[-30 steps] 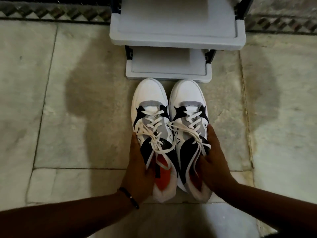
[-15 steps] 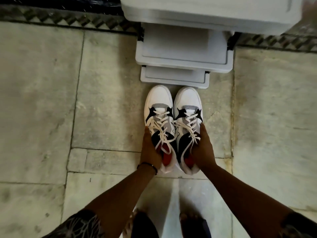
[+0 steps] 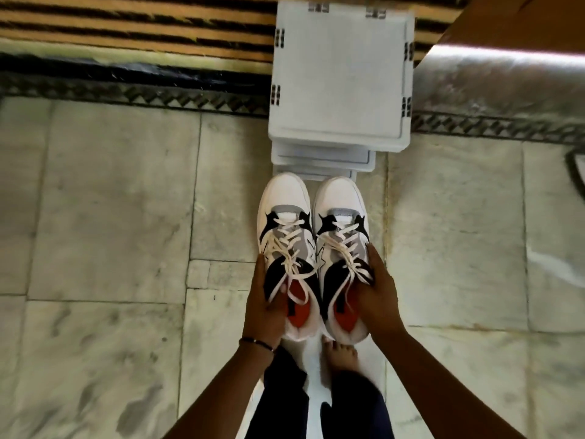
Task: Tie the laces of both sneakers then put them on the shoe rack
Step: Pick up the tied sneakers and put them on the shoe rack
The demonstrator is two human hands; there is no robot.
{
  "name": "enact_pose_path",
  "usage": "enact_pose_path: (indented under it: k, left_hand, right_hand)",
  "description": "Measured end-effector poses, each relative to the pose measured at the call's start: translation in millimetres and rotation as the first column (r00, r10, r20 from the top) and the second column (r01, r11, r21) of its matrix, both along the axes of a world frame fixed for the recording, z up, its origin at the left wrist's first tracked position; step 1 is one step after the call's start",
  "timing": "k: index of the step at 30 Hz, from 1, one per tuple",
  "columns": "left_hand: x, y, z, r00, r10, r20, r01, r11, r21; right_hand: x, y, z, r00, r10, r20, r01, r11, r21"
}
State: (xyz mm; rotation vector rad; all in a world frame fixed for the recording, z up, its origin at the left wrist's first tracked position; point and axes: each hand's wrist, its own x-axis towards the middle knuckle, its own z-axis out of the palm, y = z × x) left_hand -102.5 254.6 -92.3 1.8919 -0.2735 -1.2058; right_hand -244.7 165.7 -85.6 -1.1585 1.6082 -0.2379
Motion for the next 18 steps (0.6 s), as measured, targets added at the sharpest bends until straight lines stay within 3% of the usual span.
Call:
enact_pose_path:
  k: [7,12,18]
  left_hand:
    - [25.3,-6.9,81.2,0.997,0.052,-0.053,-0.059,0.986,-0.157]
    - [42.2,-37.1,95.5,0.998,0.036,-0.050,-0.046,0.976,-0.212]
    - [64.6,-102.7,72.5,1.000,0.009,-0.011,-0.012,0.978,-0.209]
  right_hand:
    - [15.2,-3.4,100.9,0.976,-0.122,0.182,0.135,0.989,-0.066]
    - [28.1,-33.3,115.0,0.964,-0.135,0.228,0.156,0.985,-0.078]
    - [52.0,-99.7,95.1,0.967,-0.111,0.230,0.137,0.986,-0.100]
